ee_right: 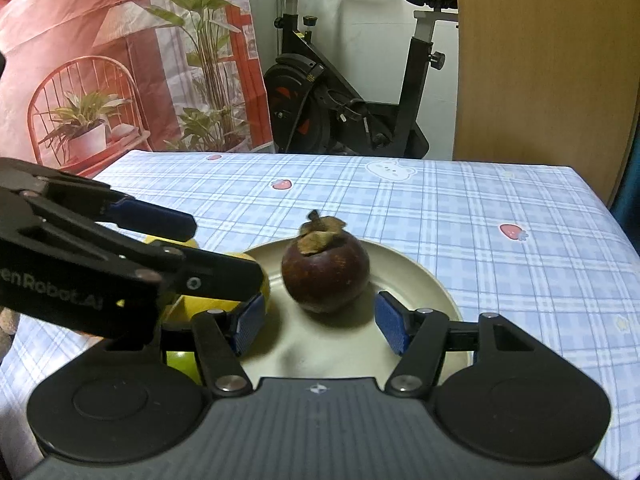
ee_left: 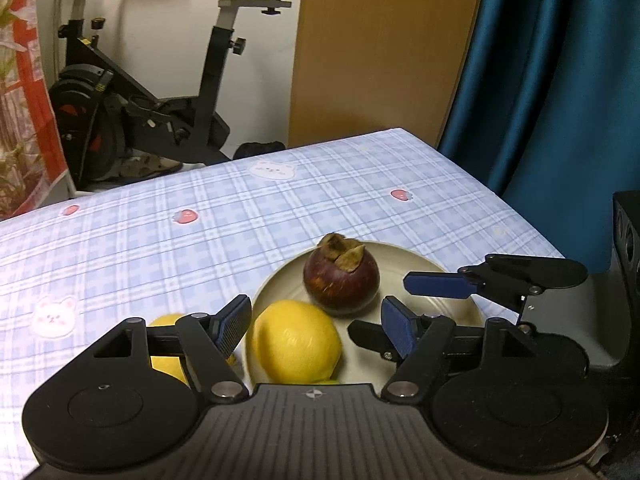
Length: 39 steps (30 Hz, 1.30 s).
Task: Organize fruits
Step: 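Move the left tool back to the red apple beside the plate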
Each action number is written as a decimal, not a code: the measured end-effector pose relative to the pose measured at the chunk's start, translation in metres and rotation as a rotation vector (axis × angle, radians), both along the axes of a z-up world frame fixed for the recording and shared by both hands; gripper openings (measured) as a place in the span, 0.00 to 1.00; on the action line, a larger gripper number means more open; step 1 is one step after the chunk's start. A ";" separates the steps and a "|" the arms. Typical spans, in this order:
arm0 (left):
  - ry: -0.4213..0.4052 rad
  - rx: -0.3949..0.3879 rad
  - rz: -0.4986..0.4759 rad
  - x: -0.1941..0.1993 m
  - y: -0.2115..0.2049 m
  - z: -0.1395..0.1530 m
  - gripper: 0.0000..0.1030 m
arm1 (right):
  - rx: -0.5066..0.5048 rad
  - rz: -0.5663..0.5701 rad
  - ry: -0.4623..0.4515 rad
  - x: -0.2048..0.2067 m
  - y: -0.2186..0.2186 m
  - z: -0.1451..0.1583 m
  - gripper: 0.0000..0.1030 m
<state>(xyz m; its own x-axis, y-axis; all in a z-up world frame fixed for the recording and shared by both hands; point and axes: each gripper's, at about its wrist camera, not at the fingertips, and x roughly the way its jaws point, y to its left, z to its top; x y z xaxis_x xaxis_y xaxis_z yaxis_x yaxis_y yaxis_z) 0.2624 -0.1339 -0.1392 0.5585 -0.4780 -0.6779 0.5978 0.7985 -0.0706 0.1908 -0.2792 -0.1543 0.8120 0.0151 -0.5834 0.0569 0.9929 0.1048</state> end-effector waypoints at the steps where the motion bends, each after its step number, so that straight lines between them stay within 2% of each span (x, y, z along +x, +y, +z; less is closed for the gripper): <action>1: -0.006 0.003 0.006 -0.002 0.003 0.001 0.72 | -0.001 -0.003 -0.001 -0.001 0.002 0.001 0.62; 14: -0.034 -0.005 0.070 -0.020 0.038 0.014 0.72 | -0.014 -0.001 0.000 -0.014 0.034 0.013 0.62; 24: -0.050 -0.009 0.055 -0.031 0.070 0.019 0.72 | 0.010 -0.017 0.018 -0.025 0.060 0.015 0.62; 30: -0.047 -0.014 0.063 -0.034 0.095 0.020 0.72 | 0.012 0.028 0.008 -0.027 0.078 0.017 0.62; 39: -0.017 -0.030 0.151 -0.020 0.131 0.010 0.71 | 0.001 0.099 0.016 -0.021 0.096 0.007 0.61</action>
